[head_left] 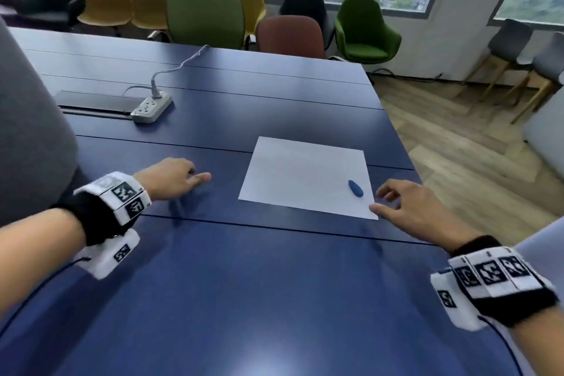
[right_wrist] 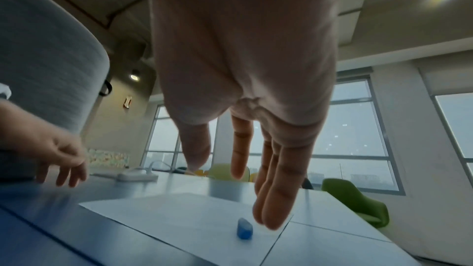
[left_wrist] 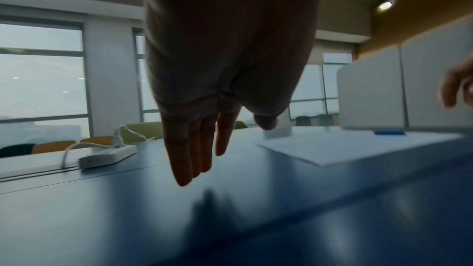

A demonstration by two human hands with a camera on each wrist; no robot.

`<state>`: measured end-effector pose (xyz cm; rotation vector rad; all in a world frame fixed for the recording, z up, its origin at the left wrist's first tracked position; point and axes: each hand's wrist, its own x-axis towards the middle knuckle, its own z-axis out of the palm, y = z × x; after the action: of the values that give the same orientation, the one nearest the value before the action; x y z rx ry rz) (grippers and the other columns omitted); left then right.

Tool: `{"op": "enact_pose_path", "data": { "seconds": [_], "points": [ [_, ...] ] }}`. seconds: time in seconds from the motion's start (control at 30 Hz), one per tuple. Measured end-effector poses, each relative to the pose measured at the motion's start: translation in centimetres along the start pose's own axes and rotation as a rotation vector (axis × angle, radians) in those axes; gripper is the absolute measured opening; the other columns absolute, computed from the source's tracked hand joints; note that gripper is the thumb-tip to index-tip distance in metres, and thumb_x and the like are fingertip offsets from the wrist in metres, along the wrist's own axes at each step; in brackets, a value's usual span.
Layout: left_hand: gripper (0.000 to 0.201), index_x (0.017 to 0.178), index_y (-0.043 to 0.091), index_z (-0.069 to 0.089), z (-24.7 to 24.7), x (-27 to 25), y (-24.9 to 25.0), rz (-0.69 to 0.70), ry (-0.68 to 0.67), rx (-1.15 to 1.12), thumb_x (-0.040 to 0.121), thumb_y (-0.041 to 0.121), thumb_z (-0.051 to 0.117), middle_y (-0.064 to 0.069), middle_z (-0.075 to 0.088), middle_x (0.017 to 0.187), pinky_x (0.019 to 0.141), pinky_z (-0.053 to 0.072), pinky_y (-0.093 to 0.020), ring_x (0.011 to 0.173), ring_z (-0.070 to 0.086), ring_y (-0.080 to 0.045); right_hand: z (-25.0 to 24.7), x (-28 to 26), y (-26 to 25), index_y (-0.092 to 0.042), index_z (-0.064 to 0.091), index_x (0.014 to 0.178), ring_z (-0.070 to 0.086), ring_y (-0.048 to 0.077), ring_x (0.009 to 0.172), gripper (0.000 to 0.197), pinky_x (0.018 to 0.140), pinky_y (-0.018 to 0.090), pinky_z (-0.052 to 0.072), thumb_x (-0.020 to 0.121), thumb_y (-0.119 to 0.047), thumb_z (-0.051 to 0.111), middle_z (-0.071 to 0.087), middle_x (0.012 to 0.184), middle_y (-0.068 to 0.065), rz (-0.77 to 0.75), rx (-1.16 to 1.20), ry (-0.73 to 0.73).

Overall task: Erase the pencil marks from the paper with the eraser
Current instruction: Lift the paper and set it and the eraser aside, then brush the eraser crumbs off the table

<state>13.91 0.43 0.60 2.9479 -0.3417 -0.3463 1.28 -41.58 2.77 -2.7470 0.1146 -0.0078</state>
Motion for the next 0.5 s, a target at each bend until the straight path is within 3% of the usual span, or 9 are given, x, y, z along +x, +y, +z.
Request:
{"op": "enact_pose_path", "data": {
  "seconds": [0.07,0.13,0.17,0.2,0.27,0.33,0.43,0.5],
  "points": [
    [0.079,0.096,0.012,0.057,1.9,-3.7,-2.8,-0.012,-0.096,0.057,0.076,0.078,0.019,-0.006,0.057,0.102,0.096,0.041,-0.039,0.104,0.055,-0.027,-0.3,-4.1,0.5,-0.021,0.065,0.102,0.062,0.011,0.083,0.034,0.079,0.026,0.045,0.081,-0.048,0.069,0.065,0.101,-0.001,-0.002,0.043,-0.015],
    [0.1,0.131,0.009,0.045,4.1,-7.0,-5.1,-0.077,-0.173,0.075,0.075,0.084,0.009,-0.011,0.043,0.135,0.113,0.027,-0.04,0.134,0.037,-0.028,0.0,-8.2,0.8,-0.031,0.062,0.1,0.061,0.006,0.087,0.06,0.083,0.028,0.048,0.068,-0.08,0.051,0.063,0.101,-0.01,-0.013,0.079,-0.034],
    [0.104,0.148,0.007,0.026,5.1,-8.3,-5.4,-0.124,-0.211,0.083,0.079,0.083,0.008,-0.014,0.024,0.154,0.119,0.017,-0.043,0.146,0.018,-0.027,0.4,-10.0,0.9,-0.037,0.058,0.102,0.058,0.004,0.091,0.073,0.085,0.025,0.045,0.06,-0.092,0.036,0.06,0.103,-0.016,-0.012,0.076,-0.052],
    [0.099,0.155,0.009,0.004,6.0,-9.5,-5.3,-0.169,-0.234,0.09,0.085,0.078,0.011,-0.012,0.0,0.162,0.121,0.007,-0.045,0.15,-0.001,-0.024,1.1,-11.6,1.1,-0.039,0.054,0.108,0.055,0.002,0.099,0.08,0.088,0.022,0.041,0.058,-0.096,0.028,0.056,0.11,-0.018,-0.004,0.066,-0.076],
    [0.094,0.153,0.012,-0.018,6.9,-11.0,-3.9,-0.212,-0.257,0.073,0.088,0.073,0.013,-0.006,-0.027,0.159,0.119,-0.005,-0.048,0.147,-0.022,-0.02,2.8,-14.4,1.1,-0.033,0.047,0.13,0.043,0.004,0.126,0.083,0.102,0.02,0.034,0.067,-0.086,0.033,0.044,0.138,-0.012,0.055,0.02,-0.171],
    [0.104,0.15,0.011,-0.023,7.3,-11.4,-2.1,-0.21,-0.253,0.061,0.077,0.079,0.008,-0.006,-0.033,0.156,0.117,-0.011,-0.052,0.144,-0.029,-0.019,4.6,-16.3,0.7,-0.024,0.026,0.149,0.013,0.009,0.148,0.105,0.118,0.027,0.021,0.063,-0.084,0.023,0.014,0.16,-0.004,0.152,-0.016,-0.28],
    [0.116,0.149,0.008,-0.025,7.6,-11.1,0.9,-0.164,-0.254,0.057,0.066,0.085,0.002,-0.008,-0.036,0.154,0.115,-0.016,-0.051,0.142,-0.032,-0.021,6.9,-17.9,-0.9,-0.018,-0.007,0.154,-0.02,0.018,0.148,0.139,0.121,0.036,-0.001,0.04,-0.097,-0.015,-0.026,0.158,-0.001,0.194,-0.116,-0.357],
    [0.11,0.149,0.006,-0.024,7.7,-10.9,3.6,-0.12,-0.262,0.068,0.078,0.083,0.009,-0.011,-0.035,0.154,0.116,-0.016,-0.051,0.142,-0.033,-0.022,7.7,-18.2,-1.7,-0.013,-0.02,0.15,-0.026,0.024,0.145,0.154,0.119,0.039,-0.008,0.019,-0.092,-0.034,-0.041,0.146,0.0,0.218,-0.156,-0.384]
  ]
}}
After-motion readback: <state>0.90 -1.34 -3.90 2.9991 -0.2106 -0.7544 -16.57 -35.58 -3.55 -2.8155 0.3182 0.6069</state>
